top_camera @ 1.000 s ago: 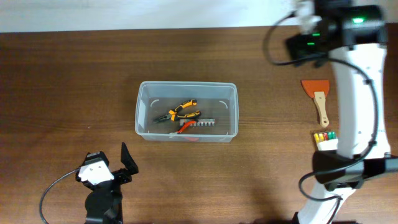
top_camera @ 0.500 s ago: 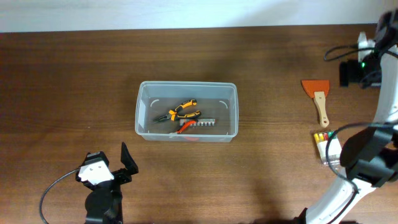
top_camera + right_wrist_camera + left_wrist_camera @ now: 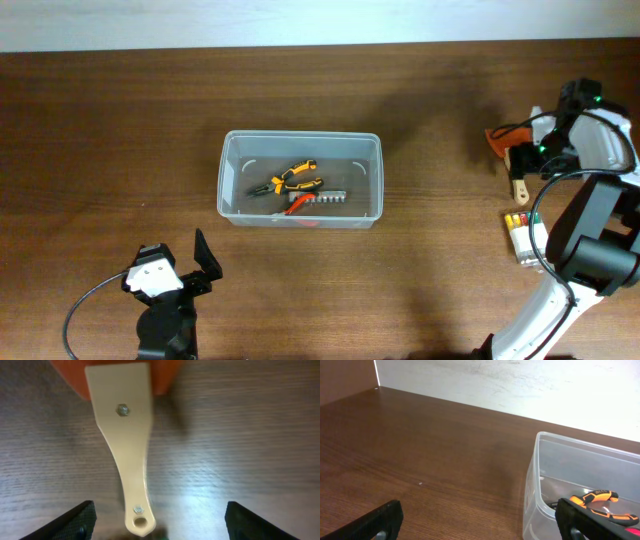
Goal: Pack container
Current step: 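Move the right gripper to the orange scraper handle and grasp it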
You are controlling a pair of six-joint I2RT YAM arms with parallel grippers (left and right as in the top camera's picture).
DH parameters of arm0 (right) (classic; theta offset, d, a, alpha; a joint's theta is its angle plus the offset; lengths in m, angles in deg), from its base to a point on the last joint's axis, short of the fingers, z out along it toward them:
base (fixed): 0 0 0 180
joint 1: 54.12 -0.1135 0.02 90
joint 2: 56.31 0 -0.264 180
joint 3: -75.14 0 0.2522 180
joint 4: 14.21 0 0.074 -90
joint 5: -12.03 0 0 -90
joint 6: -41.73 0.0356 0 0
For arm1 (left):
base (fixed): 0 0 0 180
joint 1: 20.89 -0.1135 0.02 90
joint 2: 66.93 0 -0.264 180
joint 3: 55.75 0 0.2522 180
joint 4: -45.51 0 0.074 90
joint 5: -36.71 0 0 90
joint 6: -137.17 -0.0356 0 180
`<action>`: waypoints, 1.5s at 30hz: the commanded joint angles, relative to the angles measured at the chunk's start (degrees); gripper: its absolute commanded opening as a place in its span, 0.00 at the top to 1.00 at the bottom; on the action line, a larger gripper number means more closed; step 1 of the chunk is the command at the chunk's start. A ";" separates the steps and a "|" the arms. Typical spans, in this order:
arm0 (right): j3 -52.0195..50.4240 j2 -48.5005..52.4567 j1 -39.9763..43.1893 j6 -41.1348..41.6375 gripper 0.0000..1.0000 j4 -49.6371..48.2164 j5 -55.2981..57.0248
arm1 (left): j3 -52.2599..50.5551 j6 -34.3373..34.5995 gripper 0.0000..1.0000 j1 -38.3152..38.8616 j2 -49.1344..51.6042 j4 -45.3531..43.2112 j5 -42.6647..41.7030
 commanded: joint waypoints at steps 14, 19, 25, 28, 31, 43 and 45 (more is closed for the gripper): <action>-7.02 0.39 -2.05 -1.36 0.47 -8.96 -0.61 | -0.17 -0.50 0.01 0.17 -0.24 0.09 0.20; -7.04 0.39 -3.72 -1.36 0.52 -9.22 -1.86 | -0.17 -0.50 0.01 0.17 -0.24 0.09 0.20; -7.04 0.39 -5.38 -1.60 0.54 -9.77 -1.84 | -0.17 -0.50 0.01 0.17 -0.24 0.09 0.20; -7.04 0.39 -5.29 -1.60 0.54 -9.77 -1.79 | -0.17 -0.50 0.01 0.17 -0.24 0.09 0.20; -7.04 0.39 -4.79 -1.57 0.54 -9.88 -1.60 | -0.17 -0.50 0.01 0.17 -0.24 0.09 0.20; -7.04 0.39 -4.28 -1.11 0.76 -9.86 -1.60 | -0.17 -0.50 0.01 0.17 -0.24 0.09 0.20; -7.04 0.42 -4.28 -1.09 0.79 -9.73 -1.60 | -0.17 -0.50 0.01 0.17 -0.24 0.09 0.20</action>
